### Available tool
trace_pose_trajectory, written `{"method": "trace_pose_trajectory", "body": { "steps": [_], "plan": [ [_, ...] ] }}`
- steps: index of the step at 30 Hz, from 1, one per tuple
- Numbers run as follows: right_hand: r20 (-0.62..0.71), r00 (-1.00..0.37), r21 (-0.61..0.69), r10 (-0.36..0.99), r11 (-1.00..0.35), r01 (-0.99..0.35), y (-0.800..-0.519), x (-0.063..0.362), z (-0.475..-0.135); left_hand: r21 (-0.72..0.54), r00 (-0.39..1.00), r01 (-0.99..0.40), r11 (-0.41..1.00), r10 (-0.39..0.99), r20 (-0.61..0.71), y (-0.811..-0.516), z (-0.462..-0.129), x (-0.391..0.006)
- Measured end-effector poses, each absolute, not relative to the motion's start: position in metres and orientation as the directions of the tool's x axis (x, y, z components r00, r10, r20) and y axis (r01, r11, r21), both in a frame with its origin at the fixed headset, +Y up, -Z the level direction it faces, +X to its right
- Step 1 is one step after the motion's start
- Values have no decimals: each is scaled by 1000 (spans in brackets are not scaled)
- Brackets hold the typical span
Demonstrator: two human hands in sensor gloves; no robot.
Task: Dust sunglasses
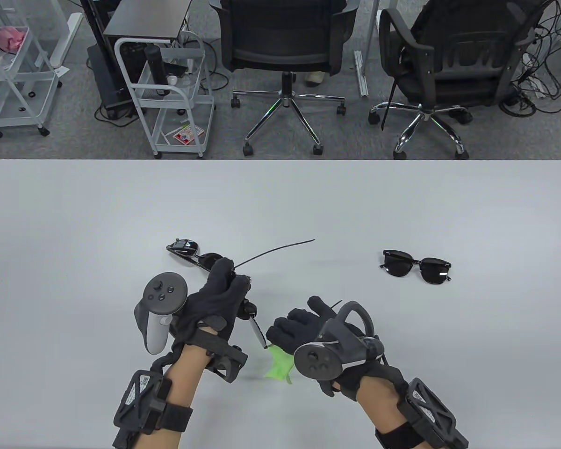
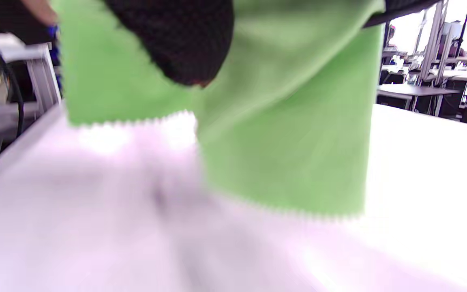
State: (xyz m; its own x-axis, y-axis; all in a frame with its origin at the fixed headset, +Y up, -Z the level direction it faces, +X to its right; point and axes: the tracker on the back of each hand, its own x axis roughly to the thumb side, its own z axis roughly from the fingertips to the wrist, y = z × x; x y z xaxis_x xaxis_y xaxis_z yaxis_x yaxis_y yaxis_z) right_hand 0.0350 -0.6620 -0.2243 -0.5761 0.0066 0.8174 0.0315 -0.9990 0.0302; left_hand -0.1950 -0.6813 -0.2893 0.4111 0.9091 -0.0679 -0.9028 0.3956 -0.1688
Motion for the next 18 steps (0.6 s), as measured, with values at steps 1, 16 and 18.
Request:
{"method": "trace_pose_trajectory", "body": {
  "steps": [1, 16, 18],
  "plan": [
    [817, -576, 36, -14, -996, 77, -664, 32, -222, -166, 422, -898, 408, 905, -58, -680, -289, -195],
    [791, -568, -347, -228, -932, -108, -653, 25, -209, -224, 270, -944, 244, 958, -94, -685, -284, -181],
    [777, -559, -391, -290, -918, -67, -653, 24, -207, -233, 254, -947, 223, 960, -114, -689, -285, -182]
  ]
}}
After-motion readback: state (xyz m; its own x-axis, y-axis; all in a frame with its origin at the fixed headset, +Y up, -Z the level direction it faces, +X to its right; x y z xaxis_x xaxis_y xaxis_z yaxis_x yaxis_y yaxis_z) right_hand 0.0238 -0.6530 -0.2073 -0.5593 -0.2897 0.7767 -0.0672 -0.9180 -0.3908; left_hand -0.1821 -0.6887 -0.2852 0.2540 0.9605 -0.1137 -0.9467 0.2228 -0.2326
